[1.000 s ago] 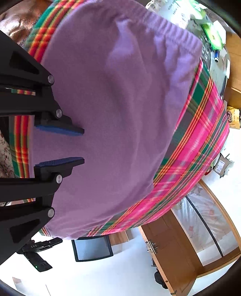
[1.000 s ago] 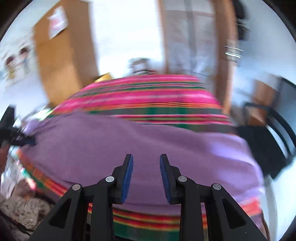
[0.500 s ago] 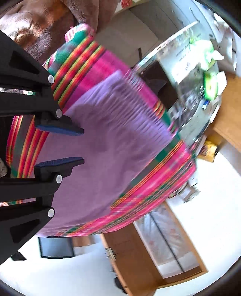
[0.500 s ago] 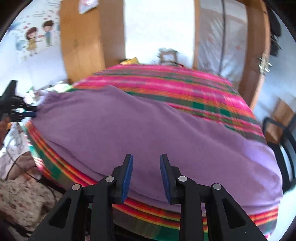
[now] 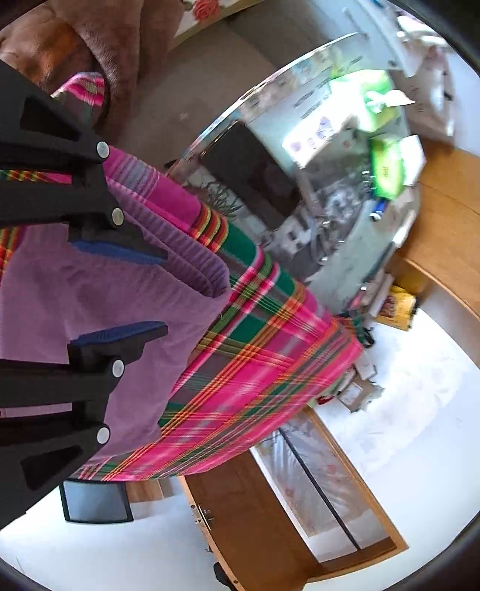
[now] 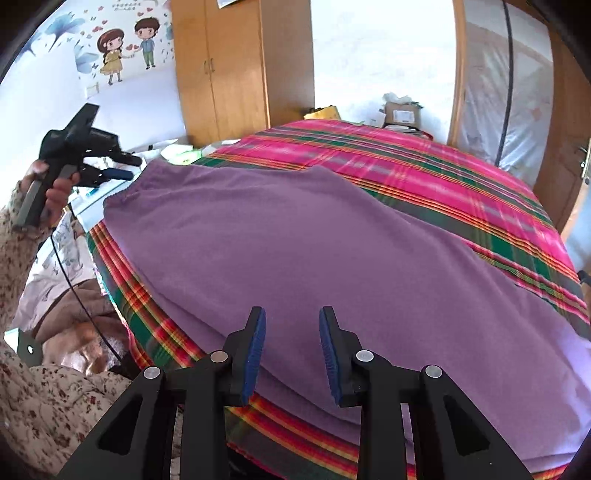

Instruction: Fold clothes

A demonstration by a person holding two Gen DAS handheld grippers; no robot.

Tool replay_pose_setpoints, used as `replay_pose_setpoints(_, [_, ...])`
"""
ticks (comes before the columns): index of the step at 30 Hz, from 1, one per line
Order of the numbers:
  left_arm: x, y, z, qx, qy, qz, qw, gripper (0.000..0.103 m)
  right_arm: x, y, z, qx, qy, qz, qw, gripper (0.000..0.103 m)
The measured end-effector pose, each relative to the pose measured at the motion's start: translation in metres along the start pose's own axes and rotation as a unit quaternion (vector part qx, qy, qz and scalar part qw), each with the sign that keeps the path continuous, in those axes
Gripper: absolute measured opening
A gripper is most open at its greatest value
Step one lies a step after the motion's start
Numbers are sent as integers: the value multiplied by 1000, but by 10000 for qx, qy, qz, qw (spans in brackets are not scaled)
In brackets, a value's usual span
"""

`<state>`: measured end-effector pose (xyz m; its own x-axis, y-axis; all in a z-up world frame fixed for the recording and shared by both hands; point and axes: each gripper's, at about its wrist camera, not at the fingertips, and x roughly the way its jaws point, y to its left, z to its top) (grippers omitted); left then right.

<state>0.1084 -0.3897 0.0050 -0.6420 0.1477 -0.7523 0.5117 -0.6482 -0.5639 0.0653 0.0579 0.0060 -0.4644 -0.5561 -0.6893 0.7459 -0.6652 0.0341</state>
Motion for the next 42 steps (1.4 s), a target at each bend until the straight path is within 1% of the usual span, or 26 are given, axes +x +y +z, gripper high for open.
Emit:
replay_pose_setpoints(3, [7, 9, 6, -24, 69, 10, 10000, 33, 6, 6, 6, -40, 50, -30, 10000, 31])
replay_pose_setpoints(7, [16, 17, 18, -1, 187, -163, 9997, 33, 13, 14, 14, -58, 114, -41, 9999, 31])
replay_pose_setpoints(13, [26, 14, 26, 347, 440, -457, 9974, 33, 28, 29, 30, -140, 223, -103, 9996, 31])
replay_pose_setpoints(19, [33, 10, 31, 585, 519, -724, 9943, 33, 45, 43, 42, -180, 389, -129, 9990, 31])
replay_pose_setpoints(22, [43, 8, 33, 602, 627, -695, 9938, 32, 52, 50, 47, -201, 445, -85, 9988, 31])
replay_pose_setpoints(24, [42, 5, 32, 802, 567, -557, 9936, 19, 55, 53, 49, -205, 458, -54, 9987, 31])
replay_pose_setpoints(25, [41, 5, 32, 877, 524, -500, 9935, 14, 57, 54, 50, -201, 462, -36, 9987, 31])
replay_pose_setpoints(27, [36, 8, 33, 876, 429, -470, 9941, 11, 60, 56, 51, -192, 472, 1, 9987, 31])
replay_pose_setpoints(29, [31, 16, 39, 733, 268, -513, 9956, 9, 64, 59, 53, -184, 482, 37, 9987, 31])
replay_pose_setpoints(30, [30, 20, 42, 646, 221, -491, 9965, 7, 65, 60, 54, -180, 487, 55, 9986, 31])
replay_pose_setpoints(31, [31, 26, 44, 544, 207, -427, 9974, 1, 67, 61, 55, -177, 494, 71, 9986, 31])
replay_pose_setpoints(35, [33, 45, 51, 179, 161, -203, 9995, 1, 75, 70, 53, -246, 567, 74, 9981, 31])
replay_pose_setpoints(38, [29, 50, 44, 132, 181, -196, 9996, 2, 74, 74, 58, -306, 493, 127, 9982, 31])
replay_pose_setpoints(40, [21, 49, 36, 140, 158, -212, 9996, 2, 72, 79, 64, -340, 349, 191, 9986, 31])
replay_pose_setpoints(42, [12, 48, 28, 148, 136, -229, 9995, 5, 74, 86, 70, -433, 244, 348, 9982, 31])
